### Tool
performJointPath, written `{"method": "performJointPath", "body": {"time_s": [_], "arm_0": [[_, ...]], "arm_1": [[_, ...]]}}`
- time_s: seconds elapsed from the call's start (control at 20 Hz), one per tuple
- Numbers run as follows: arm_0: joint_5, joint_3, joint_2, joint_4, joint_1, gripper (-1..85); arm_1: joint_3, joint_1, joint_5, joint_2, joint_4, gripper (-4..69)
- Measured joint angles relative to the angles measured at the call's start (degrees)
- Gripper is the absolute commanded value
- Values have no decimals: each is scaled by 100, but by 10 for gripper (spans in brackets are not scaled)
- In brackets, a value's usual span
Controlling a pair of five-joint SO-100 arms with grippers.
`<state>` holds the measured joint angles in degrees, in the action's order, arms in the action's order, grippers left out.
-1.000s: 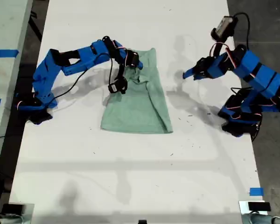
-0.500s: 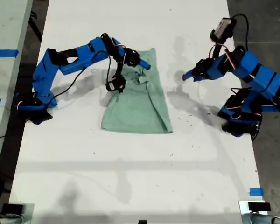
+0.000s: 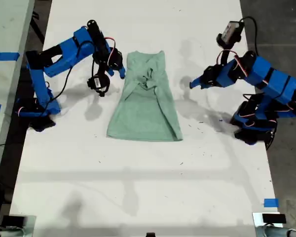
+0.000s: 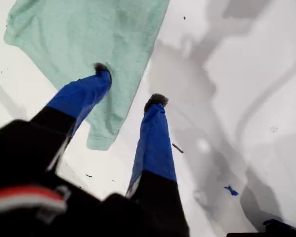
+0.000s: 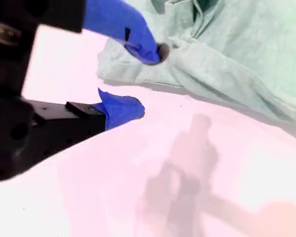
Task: Fold tshirt
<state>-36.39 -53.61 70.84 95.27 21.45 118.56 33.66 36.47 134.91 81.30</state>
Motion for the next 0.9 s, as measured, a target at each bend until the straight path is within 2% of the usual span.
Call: {"method": "performJointPath", "body": {"time_s": [0.05, 0.2, 0.3, 0.4, 0.7, 0.9], "arm_0": [[193, -35, 0, 211, -167, 32], [580, -176, 18, 589, -501, 55], [853, -352, 18, 721, -659, 170], [1028, -413, 18, 791, -844, 194], [1292, -1274, 422, 686, -1266, 185], [1433, -2153, 1063, 316, -1301, 165]], "arm_1": [[0, -123, -44, -105, -35, 51], [0, -510, -158, -360, -105, 55], [0, -791, -211, -501, -176, 143], [-44, -1046, -281, -677, -211, 202], [-290, -1775, -580, -1503, -343, 233], [-290, -2162, -826, -2188, -773, 233]]}}
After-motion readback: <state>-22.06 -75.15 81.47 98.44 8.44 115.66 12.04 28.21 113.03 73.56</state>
